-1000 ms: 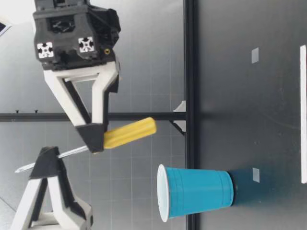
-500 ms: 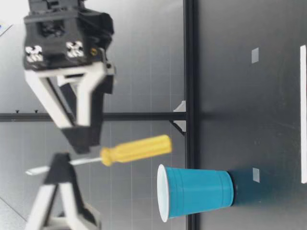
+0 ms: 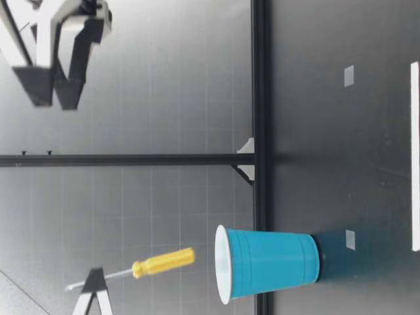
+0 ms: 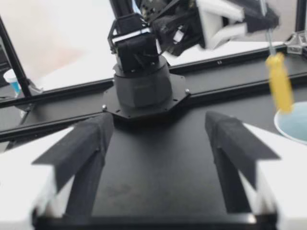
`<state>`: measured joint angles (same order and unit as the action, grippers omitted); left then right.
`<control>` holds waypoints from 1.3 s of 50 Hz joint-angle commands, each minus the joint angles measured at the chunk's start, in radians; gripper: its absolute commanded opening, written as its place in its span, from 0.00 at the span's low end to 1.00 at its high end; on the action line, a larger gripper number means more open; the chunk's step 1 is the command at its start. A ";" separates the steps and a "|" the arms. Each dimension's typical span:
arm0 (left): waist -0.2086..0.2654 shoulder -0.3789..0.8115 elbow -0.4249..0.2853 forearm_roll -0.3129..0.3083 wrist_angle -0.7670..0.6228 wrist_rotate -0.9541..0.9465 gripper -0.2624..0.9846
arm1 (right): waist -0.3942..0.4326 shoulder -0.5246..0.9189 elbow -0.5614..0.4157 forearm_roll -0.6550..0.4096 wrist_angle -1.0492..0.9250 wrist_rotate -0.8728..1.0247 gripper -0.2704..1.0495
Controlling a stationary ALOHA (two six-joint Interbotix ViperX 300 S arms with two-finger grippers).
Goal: Pick up the screwdriver with the right arm, hand it over to the left arm then place it into the cup.
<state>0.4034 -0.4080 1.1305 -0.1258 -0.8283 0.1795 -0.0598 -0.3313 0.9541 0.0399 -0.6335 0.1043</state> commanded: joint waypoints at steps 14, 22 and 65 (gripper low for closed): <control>0.097 0.109 -0.018 0.000 -0.012 0.017 0.28 | -0.009 -0.020 0.003 0.005 -0.015 -0.002 0.76; 0.098 0.196 -0.023 -0.012 -0.046 0.011 0.28 | -0.009 -0.021 0.005 0.005 -0.015 0.000 0.76; 0.075 0.155 -0.034 -0.012 -0.069 -0.063 0.71 | -0.008 -0.028 0.002 0.005 -0.015 0.006 0.76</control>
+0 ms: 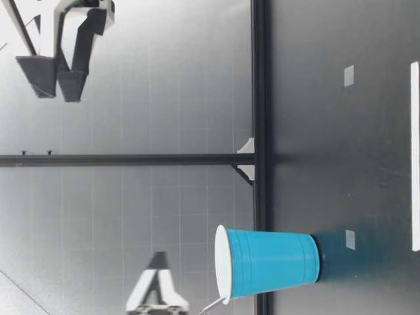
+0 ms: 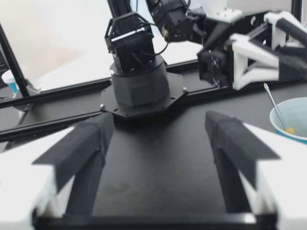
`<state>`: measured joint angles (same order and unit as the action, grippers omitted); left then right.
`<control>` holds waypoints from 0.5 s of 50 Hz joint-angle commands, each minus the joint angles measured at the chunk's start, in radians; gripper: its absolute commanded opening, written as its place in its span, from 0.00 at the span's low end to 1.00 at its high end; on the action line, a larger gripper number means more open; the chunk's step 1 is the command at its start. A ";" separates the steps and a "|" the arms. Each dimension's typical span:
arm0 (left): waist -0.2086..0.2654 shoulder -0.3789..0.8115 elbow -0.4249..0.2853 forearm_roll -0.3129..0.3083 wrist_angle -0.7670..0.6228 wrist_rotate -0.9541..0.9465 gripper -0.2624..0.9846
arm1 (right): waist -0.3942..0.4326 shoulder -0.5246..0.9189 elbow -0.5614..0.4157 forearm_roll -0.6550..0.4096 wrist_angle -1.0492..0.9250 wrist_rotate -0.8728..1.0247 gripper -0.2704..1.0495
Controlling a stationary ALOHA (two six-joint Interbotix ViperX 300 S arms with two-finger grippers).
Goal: Pick up the screwdriver with the right arm, hand it over to the left arm then place it into the cup.
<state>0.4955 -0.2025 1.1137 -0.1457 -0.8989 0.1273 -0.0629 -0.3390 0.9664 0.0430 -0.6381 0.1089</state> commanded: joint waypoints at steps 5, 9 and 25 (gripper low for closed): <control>-0.074 -0.118 -0.014 0.037 0.034 -0.051 0.70 | -0.006 -0.021 -0.009 0.000 -0.011 0.002 0.76; -0.149 -0.172 -0.020 0.058 0.083 -0.077 0.70 | -0.006 -0.023 -0.008 0.000 -0.011 -0.002 0.76; -0.394 -0.212 -0.101 0.078 0.232 -0.084 0.70 | -0.006 -0.044 -0.006 -0.002 0.025 -0.011 0.75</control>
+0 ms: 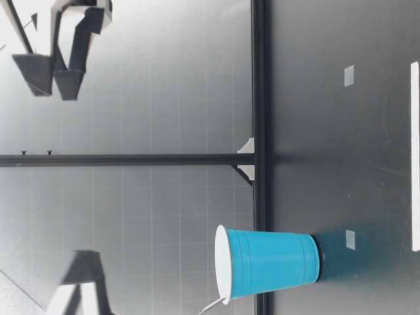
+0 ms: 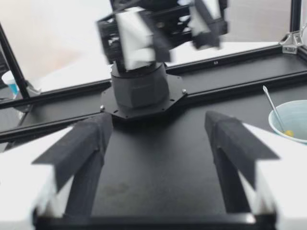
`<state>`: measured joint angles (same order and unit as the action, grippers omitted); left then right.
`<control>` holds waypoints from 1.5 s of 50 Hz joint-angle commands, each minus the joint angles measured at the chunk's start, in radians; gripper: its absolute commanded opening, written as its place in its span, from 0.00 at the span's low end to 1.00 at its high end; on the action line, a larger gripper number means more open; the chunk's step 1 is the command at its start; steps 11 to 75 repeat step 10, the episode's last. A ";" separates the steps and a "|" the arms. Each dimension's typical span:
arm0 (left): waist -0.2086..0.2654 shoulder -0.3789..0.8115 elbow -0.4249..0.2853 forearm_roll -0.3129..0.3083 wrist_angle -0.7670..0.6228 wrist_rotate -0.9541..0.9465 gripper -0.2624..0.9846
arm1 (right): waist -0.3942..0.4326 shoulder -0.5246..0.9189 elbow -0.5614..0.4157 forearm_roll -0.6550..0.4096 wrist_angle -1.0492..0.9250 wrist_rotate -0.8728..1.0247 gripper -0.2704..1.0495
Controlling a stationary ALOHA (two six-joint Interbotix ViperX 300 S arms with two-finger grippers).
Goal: Pick up the screwdriver with the right arm, hand it over to the left arm then place it into the cup.
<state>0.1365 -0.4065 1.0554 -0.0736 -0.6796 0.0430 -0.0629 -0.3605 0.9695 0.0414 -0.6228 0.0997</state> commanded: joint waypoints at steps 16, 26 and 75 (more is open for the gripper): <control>-0.098 -0.003 -0.081 0.012 0.037 -0.002 0.70 | -0.006 -0.066 -0.009 -0.029 0.078 -0.011 0.75; -0.098 -0.003 -0.081 0.012 0.037 -0.002 0.70 | -0.006 -0.066 -0.009 -0.029 0.078 -0.011 0.75; -0.098 -0.003 -0.081 0.012 0.037 -0.002 0.70 | -0.006 -0.066 -0.009 -0.029 0.078 -0.011 0.75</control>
